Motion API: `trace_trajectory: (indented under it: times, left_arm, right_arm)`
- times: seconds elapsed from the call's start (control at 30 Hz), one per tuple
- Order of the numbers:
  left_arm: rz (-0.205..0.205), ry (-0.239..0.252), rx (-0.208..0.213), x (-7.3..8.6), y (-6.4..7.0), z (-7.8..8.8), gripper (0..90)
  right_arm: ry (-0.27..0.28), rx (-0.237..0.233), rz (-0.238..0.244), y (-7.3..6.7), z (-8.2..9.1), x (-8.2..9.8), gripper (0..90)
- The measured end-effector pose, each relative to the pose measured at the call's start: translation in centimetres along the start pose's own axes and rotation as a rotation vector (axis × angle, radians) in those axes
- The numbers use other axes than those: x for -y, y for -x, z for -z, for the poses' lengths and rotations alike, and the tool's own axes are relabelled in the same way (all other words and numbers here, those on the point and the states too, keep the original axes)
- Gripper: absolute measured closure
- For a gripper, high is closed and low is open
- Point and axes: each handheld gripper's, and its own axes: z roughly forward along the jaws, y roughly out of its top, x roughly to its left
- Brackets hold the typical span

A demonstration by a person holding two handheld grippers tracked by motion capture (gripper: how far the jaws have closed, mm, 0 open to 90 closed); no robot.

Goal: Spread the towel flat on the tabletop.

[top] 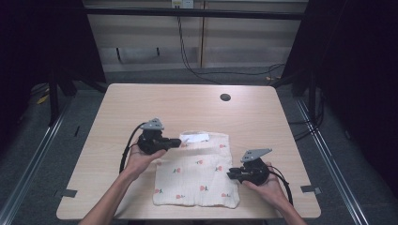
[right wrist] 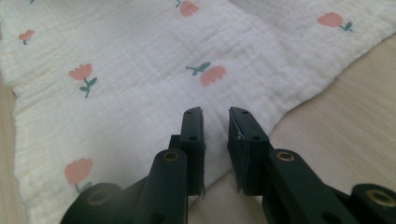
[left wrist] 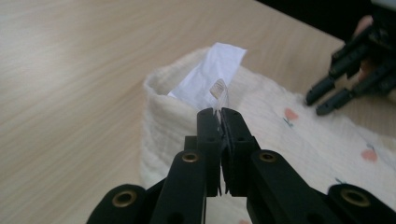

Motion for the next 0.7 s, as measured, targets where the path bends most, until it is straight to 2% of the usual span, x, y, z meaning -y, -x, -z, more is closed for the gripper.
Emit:
trace_trajectory:
  times: [0.2,0.27,0.37,0.43,0.47,0.6,0.7]
  left_arm:
    - [0.052,-0.006,-0.063,0.6,-2.8,-0.4,86.6]
    - [0.078,-0.022,-0.107,0.8,-3.6,-0.8,84.1]
    - [0.098,-0.031,-0.118,0.9,-4.3,-1.1,81.5]
    - [0.104,-0.030,-0.132,0.9,-4.6,-0.8,76.3]
    - [0.103,-0.028,-0.154,0.8,-4.7,-0.5,67.2]
    - [0.120,-0.020,-0.194,0.9,-5.5,0.9,62.6]
    - [0.128,-0.020,-0.198,1.3,-5.7,1.7,61.5]
  right_arm:
    - [0.035,-0.009,-0.010,0.2,0.4,-0.3,75.6]
    - [0.032,-0.009,-0.014,0.3,0.5,-0.2,75.6]
    - [0.028,-0.004,-0.014,0.4,0.4,-0.2,75.6]
    - [0.030,0.006,-0.017,0.4,0.5,-0.2,75.6]
    - [0.035,0.000,-0.029,0.6,0.6,-0.2,74.4]
    - [0.034,0.005,-0.040,0.9,0.7,0.0,73.5]
    - [0.035,0.011,-0.044,0.9,0.7,-0.1,73.1]
